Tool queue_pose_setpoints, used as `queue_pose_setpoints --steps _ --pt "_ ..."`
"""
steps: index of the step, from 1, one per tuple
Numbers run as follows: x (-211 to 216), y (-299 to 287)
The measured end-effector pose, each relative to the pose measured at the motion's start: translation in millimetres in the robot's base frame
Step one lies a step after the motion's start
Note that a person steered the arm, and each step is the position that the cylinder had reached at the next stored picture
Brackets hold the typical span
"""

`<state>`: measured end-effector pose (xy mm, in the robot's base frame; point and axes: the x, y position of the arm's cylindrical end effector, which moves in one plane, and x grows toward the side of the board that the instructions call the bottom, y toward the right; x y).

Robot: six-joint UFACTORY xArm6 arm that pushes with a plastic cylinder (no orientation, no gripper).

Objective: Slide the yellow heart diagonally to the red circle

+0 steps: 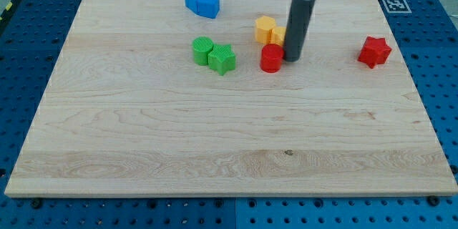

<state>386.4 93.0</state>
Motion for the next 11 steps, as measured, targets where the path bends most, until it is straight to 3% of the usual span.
queue_pose_setpoints --steps 2,5,8,11 --pt "-19.6 -38.8" --pt "-63.3 -38.1" --pt "-62.3 1.6" --pt "-71.0 -26.3"
